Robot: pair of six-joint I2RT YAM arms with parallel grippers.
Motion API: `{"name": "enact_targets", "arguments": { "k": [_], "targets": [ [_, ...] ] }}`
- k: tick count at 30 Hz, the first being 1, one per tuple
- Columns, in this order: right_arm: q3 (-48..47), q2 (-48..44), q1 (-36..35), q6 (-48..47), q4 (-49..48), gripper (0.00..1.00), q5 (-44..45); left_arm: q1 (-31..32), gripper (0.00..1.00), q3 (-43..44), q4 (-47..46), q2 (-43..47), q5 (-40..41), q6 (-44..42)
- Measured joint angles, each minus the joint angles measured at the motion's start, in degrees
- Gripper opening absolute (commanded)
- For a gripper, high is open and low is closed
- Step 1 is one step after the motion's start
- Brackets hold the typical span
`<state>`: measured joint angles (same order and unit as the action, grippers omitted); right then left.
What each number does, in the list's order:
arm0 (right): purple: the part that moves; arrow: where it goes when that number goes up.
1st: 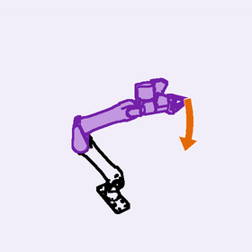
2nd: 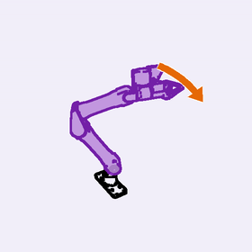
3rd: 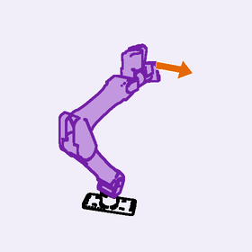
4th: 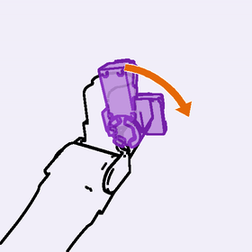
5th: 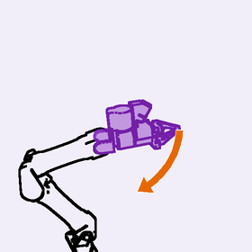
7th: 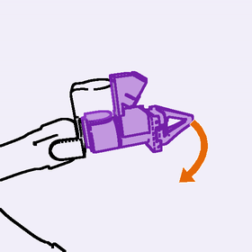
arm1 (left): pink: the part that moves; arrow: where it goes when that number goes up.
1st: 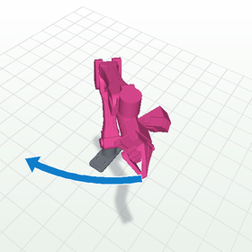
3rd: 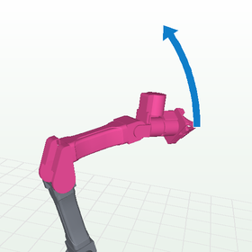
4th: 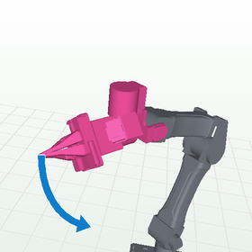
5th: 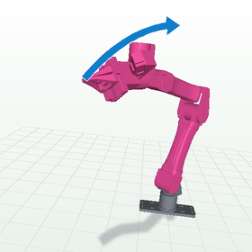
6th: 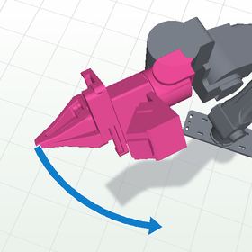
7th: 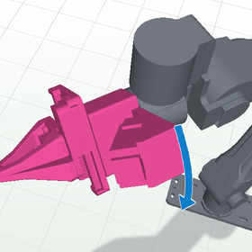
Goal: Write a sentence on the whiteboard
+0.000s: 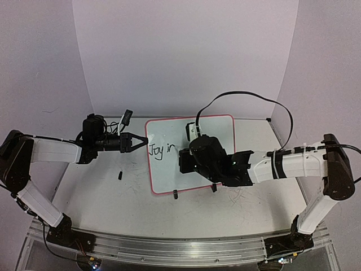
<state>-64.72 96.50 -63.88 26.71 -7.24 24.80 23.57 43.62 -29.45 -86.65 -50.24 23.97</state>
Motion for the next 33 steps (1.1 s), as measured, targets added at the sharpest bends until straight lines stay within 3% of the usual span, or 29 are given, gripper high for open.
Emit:
{"name": "enact_targets", "arguments": {
  "k": [33],
  "targets": [
    [1.7, -0.3, 0.0, 3.4, 0.5, 0.00, -1.8, 0.0, 0.00, 0.0, 0.5, 0.0, 0.5, 0.0]
  ]
}}
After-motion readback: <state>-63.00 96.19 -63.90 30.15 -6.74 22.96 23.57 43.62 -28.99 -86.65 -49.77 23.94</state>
